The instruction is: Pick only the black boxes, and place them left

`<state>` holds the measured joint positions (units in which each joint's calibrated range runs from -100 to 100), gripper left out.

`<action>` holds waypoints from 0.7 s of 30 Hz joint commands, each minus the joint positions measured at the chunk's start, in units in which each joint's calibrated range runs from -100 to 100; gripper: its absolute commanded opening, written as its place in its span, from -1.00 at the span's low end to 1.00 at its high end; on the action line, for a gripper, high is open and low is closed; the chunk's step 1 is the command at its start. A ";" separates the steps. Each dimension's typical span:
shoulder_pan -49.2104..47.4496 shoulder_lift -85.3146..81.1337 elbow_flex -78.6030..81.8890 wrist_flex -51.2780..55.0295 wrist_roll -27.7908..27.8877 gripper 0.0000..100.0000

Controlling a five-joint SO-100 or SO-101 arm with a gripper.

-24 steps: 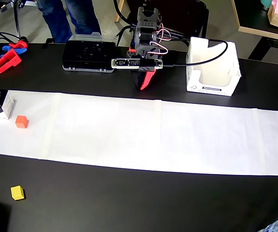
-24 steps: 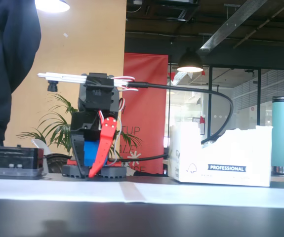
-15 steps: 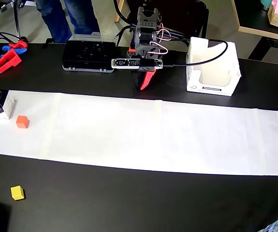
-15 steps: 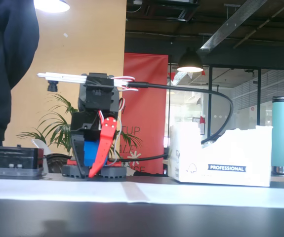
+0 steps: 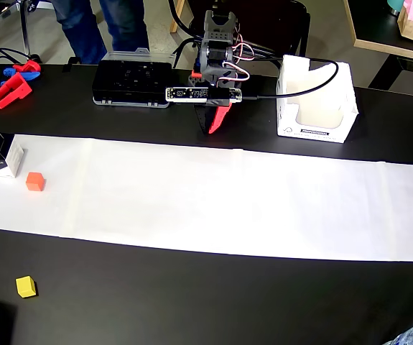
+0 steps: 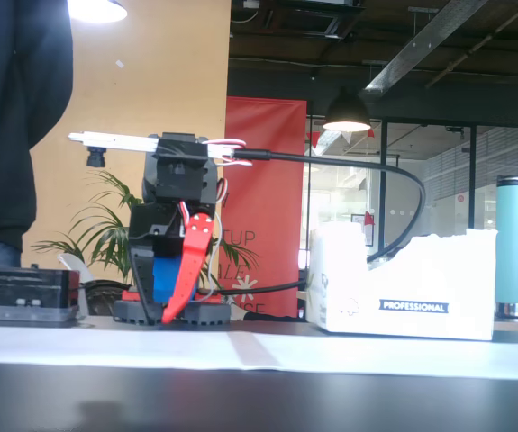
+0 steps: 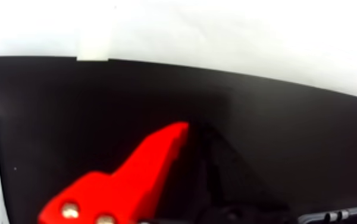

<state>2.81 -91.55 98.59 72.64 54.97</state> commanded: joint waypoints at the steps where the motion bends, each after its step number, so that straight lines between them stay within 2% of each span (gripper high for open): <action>1: -1.21 -0.47 0.61 0.18 -0.02 -1.00; 21: -0.87 -0.47 0.61 0.58 -0.07 -1.00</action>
<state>2.63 -91.55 98.59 73.14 54.97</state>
